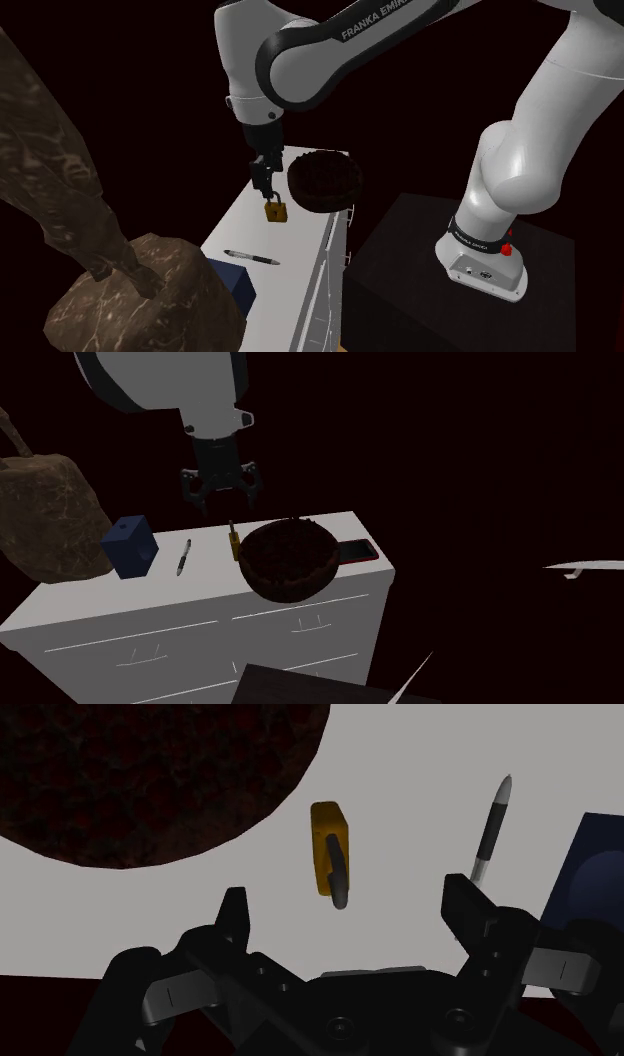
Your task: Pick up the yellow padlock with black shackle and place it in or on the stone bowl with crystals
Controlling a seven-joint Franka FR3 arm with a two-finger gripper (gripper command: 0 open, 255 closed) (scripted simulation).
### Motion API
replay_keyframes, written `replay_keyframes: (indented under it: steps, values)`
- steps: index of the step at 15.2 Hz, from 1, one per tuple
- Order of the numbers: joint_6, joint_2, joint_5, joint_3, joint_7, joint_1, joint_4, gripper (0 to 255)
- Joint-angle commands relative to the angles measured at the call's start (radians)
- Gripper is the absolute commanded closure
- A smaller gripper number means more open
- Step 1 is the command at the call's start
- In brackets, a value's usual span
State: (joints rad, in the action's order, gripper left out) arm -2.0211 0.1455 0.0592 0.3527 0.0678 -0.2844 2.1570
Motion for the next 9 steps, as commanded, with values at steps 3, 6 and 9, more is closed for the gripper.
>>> replay_keyframes:
  steps: [3,6,9]
  values:
    - [-0.054,-0.023,-0.006,0.004,0.005,-0.001,0.032,0]
    - [-0.062,-0.026,-0.007,0.005,0.006,-0.001,0.037,0]
    - [-0.062,-0.026,-0.007,0.005,0.006,-0.001,0.037,0]
